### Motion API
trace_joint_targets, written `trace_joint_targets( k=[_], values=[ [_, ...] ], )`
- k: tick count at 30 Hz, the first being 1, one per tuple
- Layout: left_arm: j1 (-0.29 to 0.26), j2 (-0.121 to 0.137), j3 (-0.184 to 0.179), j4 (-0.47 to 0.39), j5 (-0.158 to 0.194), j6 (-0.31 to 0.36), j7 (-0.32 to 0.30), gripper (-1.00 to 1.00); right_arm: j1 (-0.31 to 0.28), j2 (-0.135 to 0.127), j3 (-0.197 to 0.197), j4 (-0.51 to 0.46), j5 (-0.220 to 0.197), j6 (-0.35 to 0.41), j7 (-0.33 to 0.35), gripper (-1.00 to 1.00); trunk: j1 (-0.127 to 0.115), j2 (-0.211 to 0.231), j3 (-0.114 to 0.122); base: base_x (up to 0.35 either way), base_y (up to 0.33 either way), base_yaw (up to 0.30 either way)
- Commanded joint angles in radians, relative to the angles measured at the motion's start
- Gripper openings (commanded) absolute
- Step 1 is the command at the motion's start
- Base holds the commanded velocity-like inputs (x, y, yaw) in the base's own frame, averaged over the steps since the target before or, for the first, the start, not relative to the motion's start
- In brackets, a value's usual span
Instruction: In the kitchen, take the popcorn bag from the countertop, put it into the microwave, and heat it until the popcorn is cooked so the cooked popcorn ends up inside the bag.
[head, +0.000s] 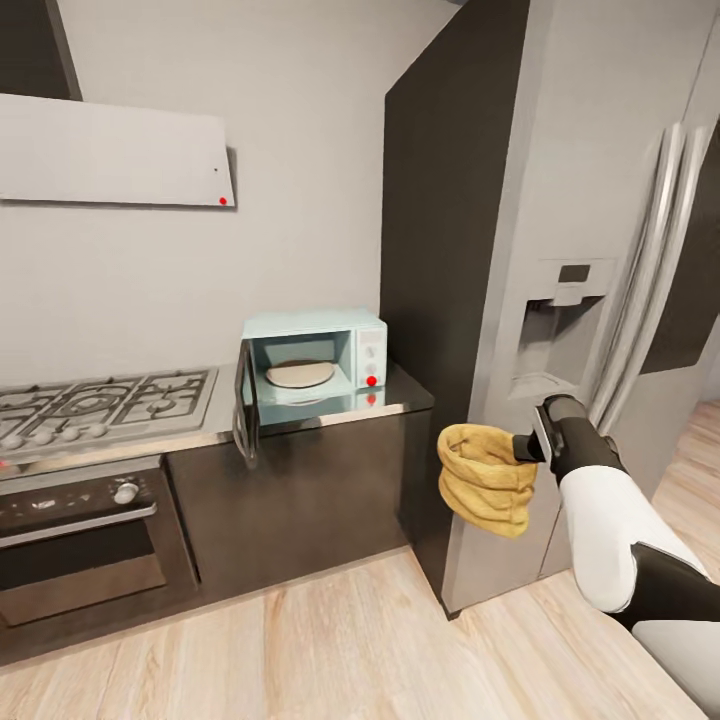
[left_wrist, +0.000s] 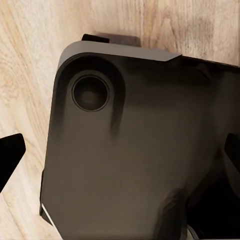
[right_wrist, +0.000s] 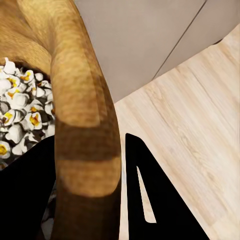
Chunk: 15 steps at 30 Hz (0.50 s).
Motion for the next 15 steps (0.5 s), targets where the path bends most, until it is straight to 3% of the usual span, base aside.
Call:
trace_joint_targets(
  k=[1, 15],
  values=[
    [0.000, 0.000, 0.002, 0.000, 0.007, -0.003, 0.000, 1.00, -0.001, -0.001, -0.003, -0.001, 0.002, 0.003, 0.003, -1.00, 0.000, -0.001, -0.001, 0.000, -0.007, 0.001],
    [0.000, 0.003, 0.005, -0.002, 0.008, -0.003, 0.001, 1.00, -0.001, 0.008, -0.002, 0.025, 0.006, -0.021, 0.001, -1.00, 0.000, -0.001, -0.001, 0.000, 0.000, 0.000]
  ],
)
